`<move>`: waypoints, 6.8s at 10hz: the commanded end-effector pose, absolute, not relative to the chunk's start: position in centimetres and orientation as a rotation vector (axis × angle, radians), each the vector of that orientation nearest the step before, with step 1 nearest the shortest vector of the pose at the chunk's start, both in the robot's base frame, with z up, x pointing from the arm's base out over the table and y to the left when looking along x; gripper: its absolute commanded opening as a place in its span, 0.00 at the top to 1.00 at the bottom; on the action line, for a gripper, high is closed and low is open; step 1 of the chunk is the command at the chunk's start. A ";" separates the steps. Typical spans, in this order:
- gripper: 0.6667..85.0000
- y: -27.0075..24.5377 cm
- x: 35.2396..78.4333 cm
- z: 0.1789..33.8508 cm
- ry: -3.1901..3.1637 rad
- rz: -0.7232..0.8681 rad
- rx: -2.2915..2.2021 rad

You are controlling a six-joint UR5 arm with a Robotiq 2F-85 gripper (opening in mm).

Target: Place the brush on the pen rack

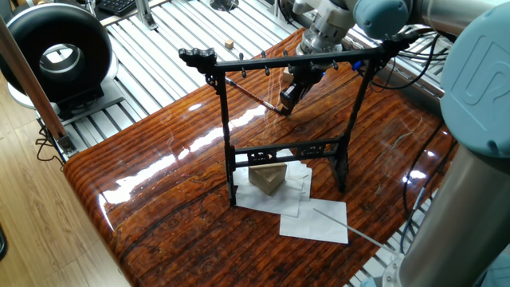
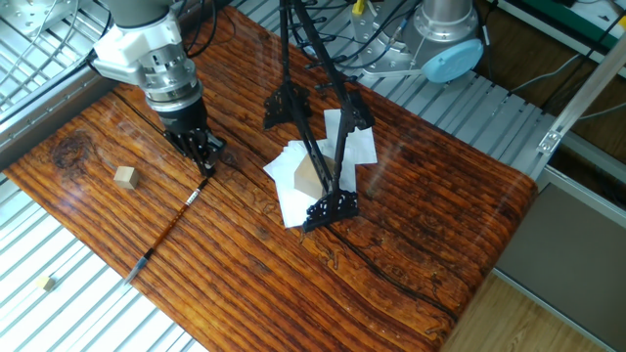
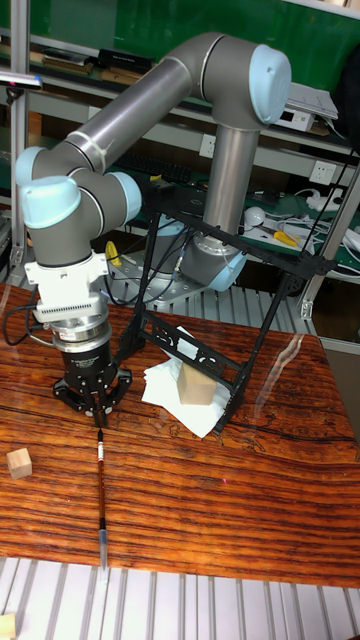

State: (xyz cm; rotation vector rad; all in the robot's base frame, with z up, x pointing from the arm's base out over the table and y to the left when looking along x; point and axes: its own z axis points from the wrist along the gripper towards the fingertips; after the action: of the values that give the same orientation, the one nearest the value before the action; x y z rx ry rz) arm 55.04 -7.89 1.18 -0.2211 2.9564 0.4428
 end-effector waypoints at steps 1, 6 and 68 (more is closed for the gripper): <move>0.81 -7.6 55.2 1.4 2.941 0.465 -0.215; 0.81 -8.1 55.2 0.9 2.924 0.450 -0.226; 1.00 -6.0 55.7 15.8 3.044 0.078 -0.301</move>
State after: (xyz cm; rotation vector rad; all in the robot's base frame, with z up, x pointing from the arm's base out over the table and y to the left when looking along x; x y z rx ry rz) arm 55.80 -6.23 15.44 -0.3077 3.0528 0.0724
